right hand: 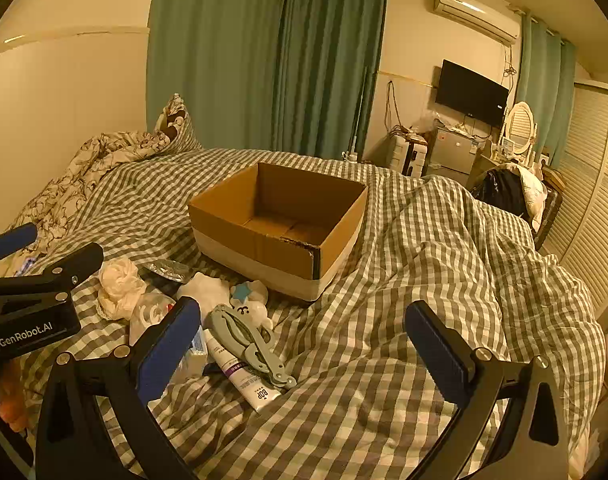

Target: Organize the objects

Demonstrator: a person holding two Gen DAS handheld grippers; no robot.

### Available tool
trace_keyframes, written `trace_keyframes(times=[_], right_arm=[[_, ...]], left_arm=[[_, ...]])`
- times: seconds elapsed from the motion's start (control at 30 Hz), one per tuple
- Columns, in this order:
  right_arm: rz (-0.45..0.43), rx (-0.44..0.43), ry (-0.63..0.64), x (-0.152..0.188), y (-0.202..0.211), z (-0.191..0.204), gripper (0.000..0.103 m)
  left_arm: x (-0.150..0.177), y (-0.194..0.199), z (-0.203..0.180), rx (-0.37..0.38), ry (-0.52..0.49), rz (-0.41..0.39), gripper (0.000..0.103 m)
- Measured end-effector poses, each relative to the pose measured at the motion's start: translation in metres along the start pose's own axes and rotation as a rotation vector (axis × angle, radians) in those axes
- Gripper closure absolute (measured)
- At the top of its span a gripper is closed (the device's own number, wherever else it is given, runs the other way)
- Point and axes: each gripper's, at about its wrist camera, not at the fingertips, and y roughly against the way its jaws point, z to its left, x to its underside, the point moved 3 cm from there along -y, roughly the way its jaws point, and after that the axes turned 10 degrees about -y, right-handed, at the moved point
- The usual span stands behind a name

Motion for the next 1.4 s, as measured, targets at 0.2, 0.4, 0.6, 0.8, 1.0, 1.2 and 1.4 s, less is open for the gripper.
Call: trace_keyframes(times=[0.2, 0.4, 0.6, 0.8, 1.0, 1.2, 1.4], right_arm=[[0.003, -0.003, 0.003, 0.0018, -0.001, 0.0012, 0.0], [0.009, -0.005, 0.004, 0.0028, -0.0026, 0.0014, 0.0], [0.013, -0.008, 0.008, 0.004, -0.0036, 0.0018, 0.0], [0.015, -0.01, 0.011, 0.0048, -0.0042, 0.0025, 0.0], [0.021, -0.016, 0.016, 0.0056, -0.0056, 0.0038, 0.0], [0.025, -0.02, 0.02, 0.0059, -0.0048, 0.0042, 0.0], [0.026, -0.025, 0.027, 0.0055, -0.0049, 0.0057, 0.0]], left_arm=[[0.0, 0.0003, -0.0002, 0.0, 0.003, 0.001, 0.0], [0.0007, 0.0004, -0.0002, -0.003, 0.004, 0.005, 0.0], [0.0013, -0.001, -0.0002, -0.004, 0.005, 0.01, 0.0], [0.0012, -0.001, -0.0001, -0.004, 0.005, 0.01, 0.0], [0.0023, -0.003, 0.0, -0.004, 0.007, 0.014, 0.0], [0.0028, -0.0037, 0.0005, -0.004, 0.007, 0.014, 0.0], [0.003, -0.0038, 0.0006, -0.004, 0.007, 0.015, 0.0]])
